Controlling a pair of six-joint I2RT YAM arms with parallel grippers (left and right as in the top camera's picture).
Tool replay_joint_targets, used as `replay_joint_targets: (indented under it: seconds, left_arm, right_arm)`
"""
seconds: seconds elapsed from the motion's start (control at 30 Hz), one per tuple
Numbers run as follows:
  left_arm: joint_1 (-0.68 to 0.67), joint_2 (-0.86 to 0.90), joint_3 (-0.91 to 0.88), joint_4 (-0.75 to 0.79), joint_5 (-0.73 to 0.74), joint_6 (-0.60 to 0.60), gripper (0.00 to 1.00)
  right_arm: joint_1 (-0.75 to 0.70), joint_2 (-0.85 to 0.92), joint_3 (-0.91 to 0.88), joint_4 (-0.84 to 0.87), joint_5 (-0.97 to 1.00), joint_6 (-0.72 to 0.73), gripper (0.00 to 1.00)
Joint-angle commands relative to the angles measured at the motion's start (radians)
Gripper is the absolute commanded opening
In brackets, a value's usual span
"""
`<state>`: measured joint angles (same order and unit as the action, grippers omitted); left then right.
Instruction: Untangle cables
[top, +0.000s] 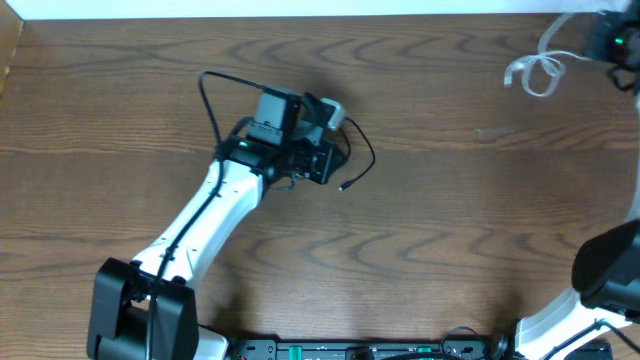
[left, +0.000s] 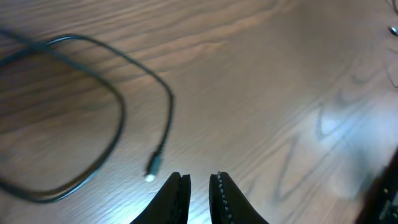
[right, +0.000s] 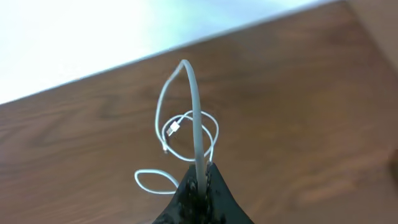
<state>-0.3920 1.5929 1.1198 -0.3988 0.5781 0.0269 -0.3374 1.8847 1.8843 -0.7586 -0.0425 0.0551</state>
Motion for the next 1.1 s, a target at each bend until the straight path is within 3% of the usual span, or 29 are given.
replay_joint_targets:
  seconds: [0.0, 0.27, 0.53, 0.8, 1.07]
  left_arm:
    - [-0.037, -0.005, -0.003, 0.017, 0.009, 0.003, 0.17]
    - [-0.093, -0.005, -0.003, 0.048, 0.009, 0.003, 0.17]
    - [-0.132, -0.005, -0.003, 0.099, 0.009, 0.003, 0.17]
    - [-0.147, -0.005, -0.003, 0.101, 0.01, 0.019, 0.17]
    - [-0.149, -0.005, -0.003, 0.102, 0.01, 0.025, 0.17]
  right_arm:
    - [-0.081, 0.044, 0.028, -0.002, 0.08, -0.033, 0.01]
    - [-0.23, 0.113, 0.153, -0.012, 0.142, -0.121, 0.01]
    - [-0.259, 0.175, 0.179, 0.049, 0.245, -0.153, 0.01]
    - [-0.299, 0.247, 0.179, 0.105, 0.588, -0.183, 0.01]
    - [-0.35, 0.285, 0.179, 0.097, 0.532, -0.157, 0.01]
